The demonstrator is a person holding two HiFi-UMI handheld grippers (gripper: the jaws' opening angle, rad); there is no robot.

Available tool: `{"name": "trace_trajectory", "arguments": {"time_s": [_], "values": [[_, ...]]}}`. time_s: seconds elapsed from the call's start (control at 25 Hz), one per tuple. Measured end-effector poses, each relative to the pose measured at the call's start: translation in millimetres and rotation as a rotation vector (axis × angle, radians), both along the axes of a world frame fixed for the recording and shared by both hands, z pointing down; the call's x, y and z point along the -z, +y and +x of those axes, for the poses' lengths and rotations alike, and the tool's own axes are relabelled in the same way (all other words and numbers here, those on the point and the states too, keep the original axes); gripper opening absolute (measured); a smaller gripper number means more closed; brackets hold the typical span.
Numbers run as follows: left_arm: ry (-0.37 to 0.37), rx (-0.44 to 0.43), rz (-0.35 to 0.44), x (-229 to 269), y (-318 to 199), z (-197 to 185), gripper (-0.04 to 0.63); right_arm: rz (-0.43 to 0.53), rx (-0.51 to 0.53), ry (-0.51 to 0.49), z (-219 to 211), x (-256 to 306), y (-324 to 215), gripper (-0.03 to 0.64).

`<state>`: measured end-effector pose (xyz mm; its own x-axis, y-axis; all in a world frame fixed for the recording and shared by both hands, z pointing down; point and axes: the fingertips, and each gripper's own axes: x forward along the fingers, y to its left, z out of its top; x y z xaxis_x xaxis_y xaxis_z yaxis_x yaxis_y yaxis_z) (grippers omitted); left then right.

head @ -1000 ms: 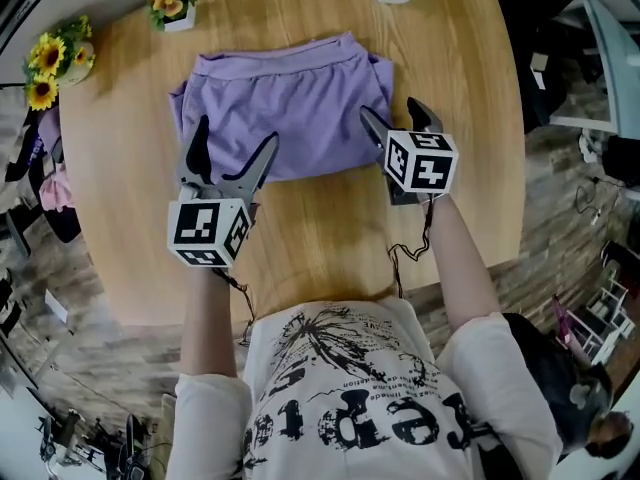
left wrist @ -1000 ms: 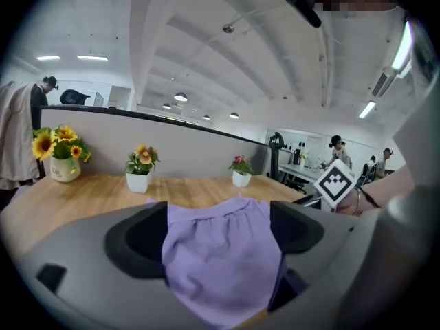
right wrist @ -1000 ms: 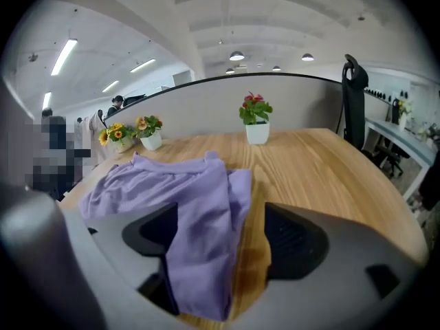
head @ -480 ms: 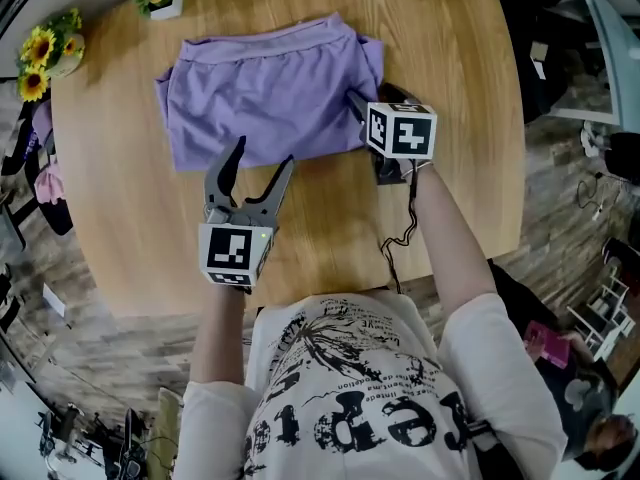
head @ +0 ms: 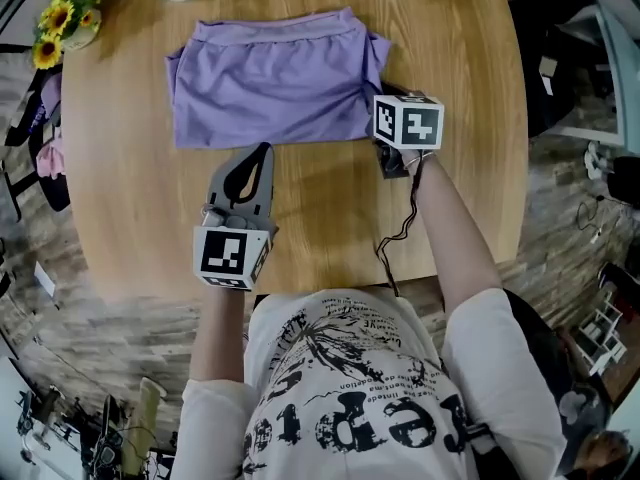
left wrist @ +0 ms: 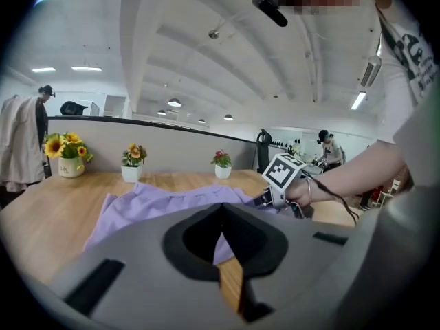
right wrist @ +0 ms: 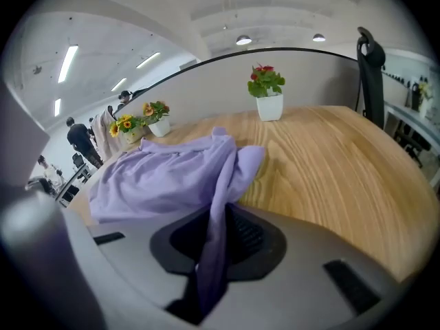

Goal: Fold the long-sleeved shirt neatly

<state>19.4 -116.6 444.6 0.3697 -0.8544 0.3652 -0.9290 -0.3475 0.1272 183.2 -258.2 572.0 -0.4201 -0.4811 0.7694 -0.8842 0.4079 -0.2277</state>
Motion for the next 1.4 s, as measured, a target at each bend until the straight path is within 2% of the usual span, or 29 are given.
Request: {"name": "trace_trajectory", "arguments": {"time_s": [0.2,0.4,0.56,0.68,0.92,1.12,1.4], "values": [[-0.001,0.025,0.009,2.1,9.7,-6.2,0.003,0.023,-0.002,-0.032,-4.4,10.2,-0.2,0.041],[0.020,0.012,0.025,11.5,15.1,-20.5,0.003,0.045,-0.039,-0.034,-7.8,39.0,-2.1,0.040],[0.041,0.005,0.057,22.5,11.1,-38.4,0.003,0.094,-0.006,0.027,-24.9,65.1,-5.9,0.040],[0.050,-0.040,0.071,29.7,10.5,-51.7,0.003,0.137,0.021,0.065,-44.2,85.5,-8.8,0.038],[0.061,-0.088,0.103,47.5,15.1,-98.9,0.003,0.178,0.025,0.012,-110.5,127.0,-8.7,0.037],[0.052,-0.100,0.101,48.9,19.6,-148.2,0.003,0.209,0.036,0.023,-171.2,146.8,2.3,0.037],[0.046,-0.070,0.071,37.5,29.4,-220.8,0.003,0.165,0.110,0.033,-272.7,131.4,25.9,0.037]]}}
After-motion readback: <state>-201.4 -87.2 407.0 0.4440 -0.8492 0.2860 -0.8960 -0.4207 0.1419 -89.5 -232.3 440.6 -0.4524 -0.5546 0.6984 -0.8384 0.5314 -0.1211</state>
